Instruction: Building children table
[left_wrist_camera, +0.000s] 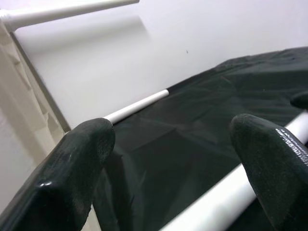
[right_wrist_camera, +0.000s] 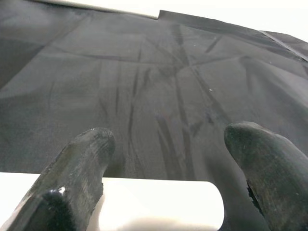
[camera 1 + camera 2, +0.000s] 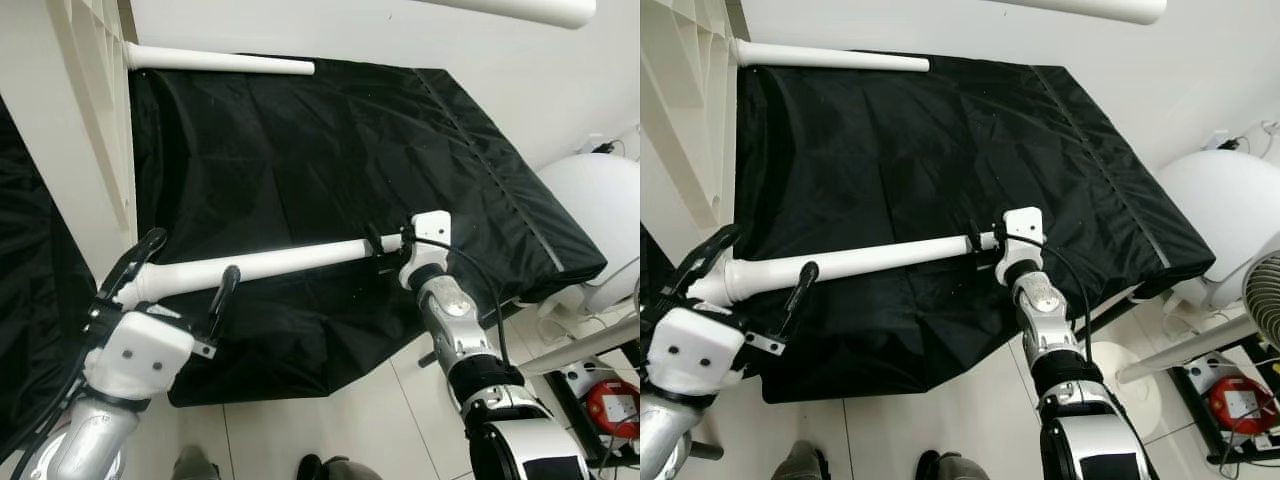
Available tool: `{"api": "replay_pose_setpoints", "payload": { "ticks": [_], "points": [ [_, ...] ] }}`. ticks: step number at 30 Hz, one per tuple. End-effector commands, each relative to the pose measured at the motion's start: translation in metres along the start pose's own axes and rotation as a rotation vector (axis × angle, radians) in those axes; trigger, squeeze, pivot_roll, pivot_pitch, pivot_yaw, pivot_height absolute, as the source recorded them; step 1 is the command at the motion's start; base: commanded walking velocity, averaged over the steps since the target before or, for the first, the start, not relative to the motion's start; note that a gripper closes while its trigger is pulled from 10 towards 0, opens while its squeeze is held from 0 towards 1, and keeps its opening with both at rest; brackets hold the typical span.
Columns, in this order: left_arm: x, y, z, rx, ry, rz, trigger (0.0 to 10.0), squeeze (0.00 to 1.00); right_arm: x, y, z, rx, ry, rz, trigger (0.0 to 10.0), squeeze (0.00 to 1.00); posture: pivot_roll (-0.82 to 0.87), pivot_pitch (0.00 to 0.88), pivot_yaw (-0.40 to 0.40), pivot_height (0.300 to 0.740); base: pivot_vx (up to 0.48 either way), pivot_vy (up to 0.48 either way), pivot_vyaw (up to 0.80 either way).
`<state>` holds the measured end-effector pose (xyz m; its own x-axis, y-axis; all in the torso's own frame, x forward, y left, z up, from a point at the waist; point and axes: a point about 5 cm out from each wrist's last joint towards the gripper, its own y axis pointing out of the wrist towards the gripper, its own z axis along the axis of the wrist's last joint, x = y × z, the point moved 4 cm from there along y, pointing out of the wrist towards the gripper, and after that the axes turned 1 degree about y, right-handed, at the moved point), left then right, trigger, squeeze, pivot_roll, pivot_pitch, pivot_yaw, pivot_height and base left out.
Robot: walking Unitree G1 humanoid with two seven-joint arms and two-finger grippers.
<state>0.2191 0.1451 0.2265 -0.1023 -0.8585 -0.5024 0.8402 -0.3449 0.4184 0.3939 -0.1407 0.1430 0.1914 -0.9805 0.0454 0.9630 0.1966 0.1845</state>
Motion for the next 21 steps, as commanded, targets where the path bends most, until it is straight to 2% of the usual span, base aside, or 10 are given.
{"api": "replay_pose_setpoints", "payload": {
  "ticks": [1, 2, 4, 8, 9, 11, 13, 17, 19, 21],
  "points": [
    [0.005, 0.001, -0.005, -0.020, -0.032, -0.019, 10.0, 0.00, 0.009, -0.005, 0.000, 0.019, 0.017, -0.042, 10.0, 0.00, 0.19, 0.124, -0.107, 0.740, 0.000, 0.000, 0.00],
    [0.007, 0.006, -0.008, -0.019, -0.042, -0.020, 10.0, 0.00, 0.013, -0.007, 0.005, 0.053, 0.028, -0.066, 10.0, 0.00, 0.19, 0.122, -0.105, 0.740, 0.000, 0.000, 0.00],
    [0.007, 0.006, -0.008, -0.019, -0.042, -0.020, 10.0, 0.00, 0.013, -0.007, 0.005, 0.053, 0.028, -0.066, 10.0, 0.00, 0.19, 0.122, -0.105, 0.740, 0.000, 0.000, 0.00],
    [0.013, 0.024, -0.015, 0.001, -0.083, -0.024, 10.0, 0.00, 0.027, -0.017, 0.014, 0.130, 0.052, -0.156, 10.0, 0.00, 0.15, 0.106, -0.080, 0.740, 0.000, 0.000, 0.00],
    [0.013, 0.024, -0.015, 0.001, -0.083, -0.024, 10.0, 0.00, 0.027, -0.017, 0.014, 0.130, 0.052, -0.156, 10.0, 0.00, 0.15, 0.106, -0.080, 0.740, 0.000, 0.000, 0.00],
    [0.024, 0.040, -0.022, -0.003, -0.150, -0.040, 10.0, 0.00, 0.038, -0.025, 0.017, 0.157, 0.048, -0.233, 10.0, 0.00, 0.12, 0.092, -0.064, 0.740, 0.000, 0.000, 0.00],
    [0.035, 0.051, -0.026, -0.021, -0.175, -0.066, 10.0, 0.00, 0.043, -0.028, 0.020, 0.167, 0.033, -0.278, 10.0, 0.00, 0.11, 0.086, -0.057, 0.740, 0.000, 0.000, 0.00],
    [0.043, 0.062, -0.028, -0.027, -0.208, -0.074, 10.0, 0.00, 0.045, -0.030, 0.020, 0.164, 0.031, -0.305, 10.0, 0.00, 0.10, 0.079, -0.048, 0.740, 0.000, 0.000, 0.00],
    [0.050, 0.075, -0.029, -0.024, -0.240, -0.078, 10.0, 0.00, 0.047, -0.031, 0.022, 0.159, 0.012, -0.349, 10.0, 0.00, 0.07, 0.064, -0.034, 0.740, 0.000, 0.000, 0.00],
    [0.052, 0.080, -0.029, -0.026, -0.251, -0.078, 10.0, 0.00, 0.048, -0.031, 0.024, 0.159, 0.003, -0.368, 10.0, 0.00, 0.07, 0.064, -0.034, 0.740, 0.000, 0.000, 0.00]
  ]
}}
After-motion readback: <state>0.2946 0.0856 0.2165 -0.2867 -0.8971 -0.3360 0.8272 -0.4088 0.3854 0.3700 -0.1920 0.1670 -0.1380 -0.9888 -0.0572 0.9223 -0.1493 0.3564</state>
